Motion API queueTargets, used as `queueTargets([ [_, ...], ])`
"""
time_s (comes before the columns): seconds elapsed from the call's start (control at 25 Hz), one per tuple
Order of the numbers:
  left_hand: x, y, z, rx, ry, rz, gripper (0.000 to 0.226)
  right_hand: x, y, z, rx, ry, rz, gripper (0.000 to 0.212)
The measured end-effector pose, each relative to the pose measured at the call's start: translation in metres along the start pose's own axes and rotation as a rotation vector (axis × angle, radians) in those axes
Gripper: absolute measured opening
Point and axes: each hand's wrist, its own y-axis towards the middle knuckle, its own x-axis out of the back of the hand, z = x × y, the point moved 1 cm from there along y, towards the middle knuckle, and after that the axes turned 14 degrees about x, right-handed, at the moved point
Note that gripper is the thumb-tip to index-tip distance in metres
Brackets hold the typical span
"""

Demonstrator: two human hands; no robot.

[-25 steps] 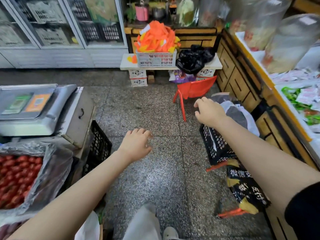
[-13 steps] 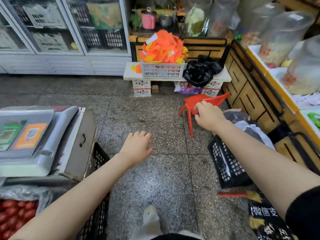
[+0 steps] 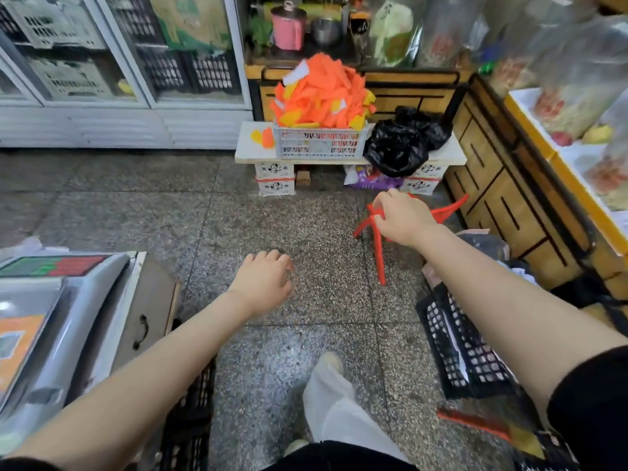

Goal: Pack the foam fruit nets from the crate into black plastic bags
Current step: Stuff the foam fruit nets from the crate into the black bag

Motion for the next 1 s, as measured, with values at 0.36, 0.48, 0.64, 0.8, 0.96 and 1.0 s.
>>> queueTargets([
  [0.36, 0.032, 0.145, -0.017, 0.044, -0.046, 0.001, 0.034, 0.009, 0.136, -0.095, 0.032, -0.016, -0.019, 0.033],
  [0.48, 0.028, 0.179, -0.02, 0.065, -0.058, 0.039, 0.035, 0.007, 0.168, -0.118, 0.037, -0.012, 0.0, 0.034],
  [0.64, 0.027, 0.221, -0.019, 0.092, -0.07, 0.084, 0.035, 0.005, 0.213, -0.144, 0.021, 0.033, 0.029, 0.035],
  [0.8, 0.033, 0.275, -0.006, 0.096, -0.068, 0.101, 0.034, 0.007, 0.267, -0.16, 0.003, 0.063, 0.029, 0.034],
  [0.96, 0.043, 0.339, 0.016, 0.088, -0.089, 0.101, 0.033, 0.012, 0.331, -0.171, -0.019, 0.076, 0.03, 0.033],
  [1.0, 0.048, 0.355, 0.022, 0.086, -0.092, 0.089, 0.033, 0.015, 0.347, -0.172, -0.017, 0.074, 0.027, 0.033],
])
